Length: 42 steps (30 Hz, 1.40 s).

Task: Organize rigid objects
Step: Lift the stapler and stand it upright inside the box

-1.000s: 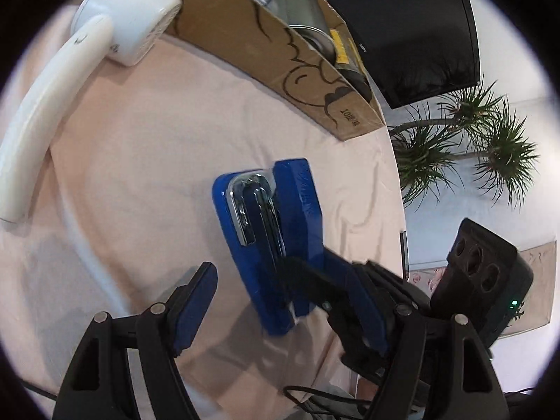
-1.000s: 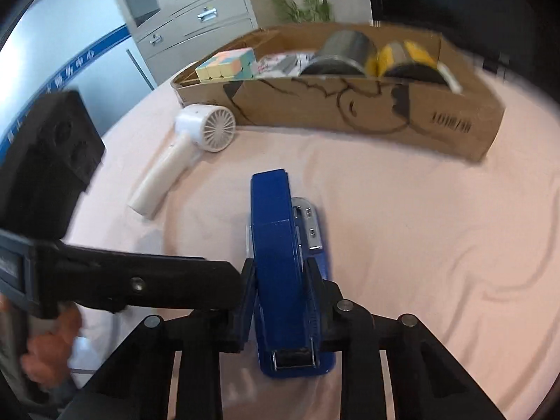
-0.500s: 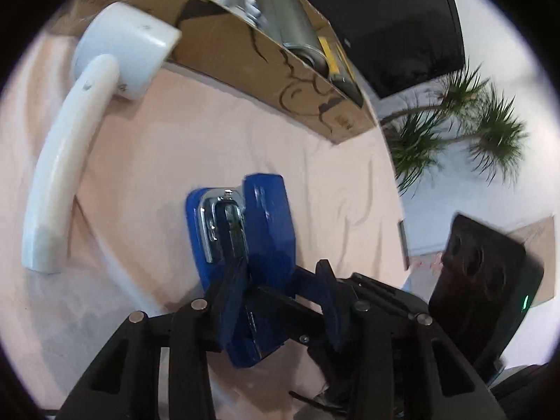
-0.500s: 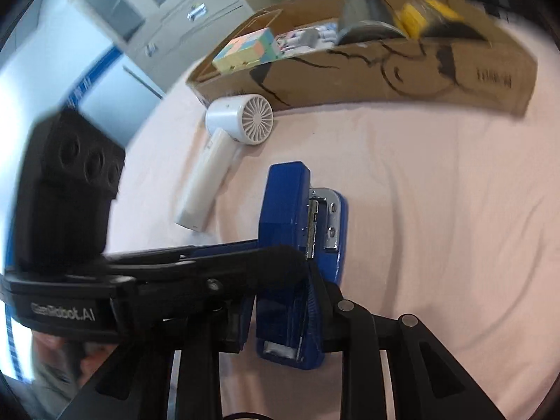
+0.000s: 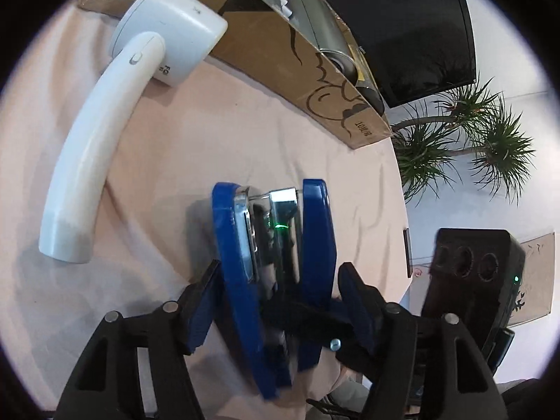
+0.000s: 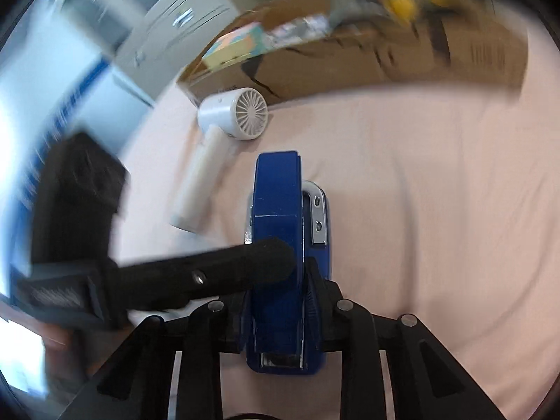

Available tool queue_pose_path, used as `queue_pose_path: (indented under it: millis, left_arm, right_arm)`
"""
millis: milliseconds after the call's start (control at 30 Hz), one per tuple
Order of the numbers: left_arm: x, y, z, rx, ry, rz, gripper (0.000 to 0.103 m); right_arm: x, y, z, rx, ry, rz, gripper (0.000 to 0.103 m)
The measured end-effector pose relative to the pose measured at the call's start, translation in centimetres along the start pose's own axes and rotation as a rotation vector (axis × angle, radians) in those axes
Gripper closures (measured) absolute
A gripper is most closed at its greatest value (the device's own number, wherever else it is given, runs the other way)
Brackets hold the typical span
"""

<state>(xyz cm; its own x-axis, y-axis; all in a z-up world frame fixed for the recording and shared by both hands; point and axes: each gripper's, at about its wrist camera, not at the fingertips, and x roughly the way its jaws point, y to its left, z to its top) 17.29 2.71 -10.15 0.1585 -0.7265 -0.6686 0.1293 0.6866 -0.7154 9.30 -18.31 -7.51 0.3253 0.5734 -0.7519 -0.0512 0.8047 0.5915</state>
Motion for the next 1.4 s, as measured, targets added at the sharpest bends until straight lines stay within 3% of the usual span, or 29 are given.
queue_pose_path:
  millis: [100, 267, 433, 500, 633, 833, 1000, 1133, 1200, 1267, 1333, 1400]
  left_arm:
    - [-0.5, -0.7, 0.5, 0.026, -0.015, 0.030, 0.055]
    - [-4.4, -4.0, 4.3, 0.122, -0.111, 0.045, 0.055]
    - [-8.5, -8.4, 13.4, 0.269, -0.197, 0.087, 0.055]
    - [-8.8, -9.1, 18.5, 0.293, -0.188, 0.099, 0.054]
    - [-7.6, -8.1, 27.2, 0.277, -0.158, 0.098, 0.054]
    - [-2.7, -2.7, 33.9, 0.206, -0.045, 0.089, 0.052]
    - [-0.5, -1.1, 34.4, 0.236, -0.031, 0.246, 0.039]
    - [-1.3, -1.4, 33.9, 0.246, -0.084, 0.277, 0.036]
    - [-2.6, -2.1, 33.0, 0.270, -0.142, 0.348, 0.036]
    - [-4.2, -2.4, 32.5, 0.255, -0.191, 0.354, 0.035]
    - [-5.8, -2.8, 31.2, 0.250, -0.241, 0.359, 0.035]
    - [-7.9, -3.1, 28.5, 0.279, -0.296, 0.392, 0.035]
  right_arm:
    - [0.4, 0.3, 0.0, 0.027, 0.029, 0.053, 0.081]
    - [-1.3, 3.5, 2.8, -0.052, -0.060, 0.077, 0.081]
    - [-3.7, 7.9, 10.8, -0.152, -0.210, 0.110, 0.080]
    - [-3.9, 9.0, 15.3, -0.162, -0.259, 0.111, 0.080]
    - [-2.3, 9.2, 23.4, -0.125, -0.271, 0.111, 0.080]
    - [3.4, 6.7, 31.2, -0.041, -0.193, 0.049, 0.080]
    - [7.8, 4.3, 32.3, 0.005, -0.146, -0.007, 0.081]
    - [9.7, 3.4, 32.2, 0.041, -0.141, -0.064, 0.081]
    - [10.3, 3.4, 32.0, 0.058, -0.146, -0.081, 0.080]
    - [10.6, 4.0, 31.9, 0.056, -0.153, -0.115, 0.080]
    - [11.0, 4.7, 31.6, 0.058, -0.147, -0.114, 0.074]
    - [11.2, 5.0, 31.4, 0.068, -0.123, -0.109, 0.069]
